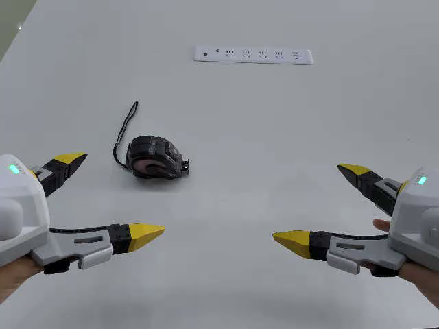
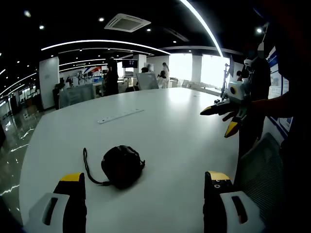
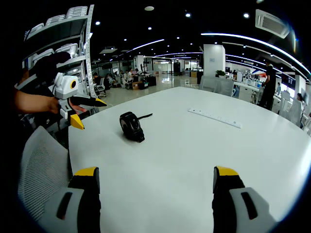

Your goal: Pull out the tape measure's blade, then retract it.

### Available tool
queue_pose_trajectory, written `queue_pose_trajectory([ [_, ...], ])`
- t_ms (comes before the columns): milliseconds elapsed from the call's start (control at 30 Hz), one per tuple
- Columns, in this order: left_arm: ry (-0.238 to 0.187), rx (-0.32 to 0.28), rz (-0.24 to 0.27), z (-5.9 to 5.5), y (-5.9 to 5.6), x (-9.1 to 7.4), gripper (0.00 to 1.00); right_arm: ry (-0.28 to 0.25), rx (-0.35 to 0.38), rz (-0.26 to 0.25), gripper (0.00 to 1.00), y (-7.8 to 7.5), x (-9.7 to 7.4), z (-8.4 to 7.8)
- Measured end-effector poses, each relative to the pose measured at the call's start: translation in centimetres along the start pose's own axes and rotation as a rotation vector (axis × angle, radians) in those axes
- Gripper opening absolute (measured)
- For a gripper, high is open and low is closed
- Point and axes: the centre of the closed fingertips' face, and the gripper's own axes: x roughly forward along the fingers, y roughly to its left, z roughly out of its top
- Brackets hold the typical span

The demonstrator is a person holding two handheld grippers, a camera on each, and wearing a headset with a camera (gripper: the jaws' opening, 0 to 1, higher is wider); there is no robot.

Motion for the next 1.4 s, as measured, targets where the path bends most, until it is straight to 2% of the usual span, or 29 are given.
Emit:
queue_pose_trajectory([
  [533,0.014,0.016,-0.004,-0.2,-0.1,0.1,0.99,0.004,-0.011,0.005,0.99,0.1,0.1,-0.2],
  [1233,0.041,0.042,-0.014,-0.5,0.6,0.4,0.98,0.016,-0.036,0.030,0.96,0.1,0.5,-0.3],
  [1333,0.068,0.073,-0.040,-0.4,1.2,0.8,0.97,0.040,-0.080,0.070,0.95,-0.1,1.2,-0.2],
  [1400,0.074,0.078,-0.053,-0.4,1.2,0.9,0.97,0.039,-0.090,0.077,0.95,-0.1,1.4,-0.1],
])
